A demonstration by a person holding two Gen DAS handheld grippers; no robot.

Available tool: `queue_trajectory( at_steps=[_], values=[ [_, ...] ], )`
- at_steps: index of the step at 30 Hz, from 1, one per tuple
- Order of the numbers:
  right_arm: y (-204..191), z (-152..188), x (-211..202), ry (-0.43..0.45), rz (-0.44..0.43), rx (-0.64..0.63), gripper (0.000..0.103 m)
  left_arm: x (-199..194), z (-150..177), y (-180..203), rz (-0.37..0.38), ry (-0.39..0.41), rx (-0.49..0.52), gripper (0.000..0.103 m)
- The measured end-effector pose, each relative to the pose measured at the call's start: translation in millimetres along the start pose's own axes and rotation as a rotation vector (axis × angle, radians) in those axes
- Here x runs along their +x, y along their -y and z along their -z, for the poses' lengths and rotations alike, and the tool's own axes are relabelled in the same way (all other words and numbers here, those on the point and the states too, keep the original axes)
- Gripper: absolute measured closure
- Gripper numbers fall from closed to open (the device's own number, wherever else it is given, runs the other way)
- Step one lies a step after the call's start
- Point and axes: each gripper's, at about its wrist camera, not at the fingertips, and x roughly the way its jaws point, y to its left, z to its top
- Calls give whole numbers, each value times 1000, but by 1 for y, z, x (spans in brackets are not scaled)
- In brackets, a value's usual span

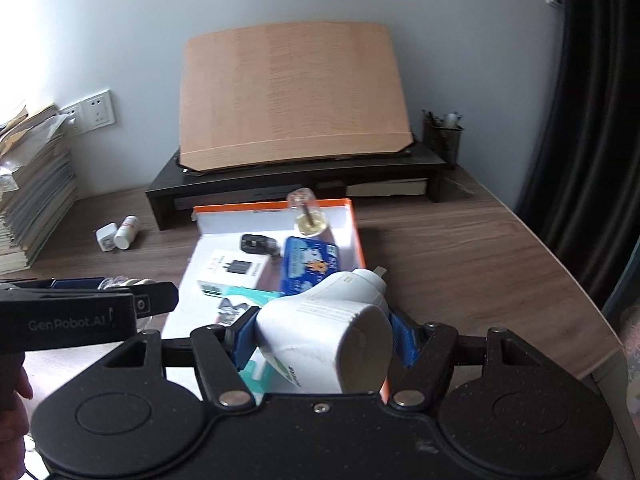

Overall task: Organize rigid objects
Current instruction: 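Carry the glass bottle and plug heater over the orange-rimmed box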

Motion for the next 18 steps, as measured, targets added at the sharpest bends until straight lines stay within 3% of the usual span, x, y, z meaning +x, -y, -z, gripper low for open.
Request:
queue_trajectory(
  at_steps=[18],
  values=[
    [12,4,1,-14,-4,3,24,5,12,12,-23,-38,-20,21]
  ],
)
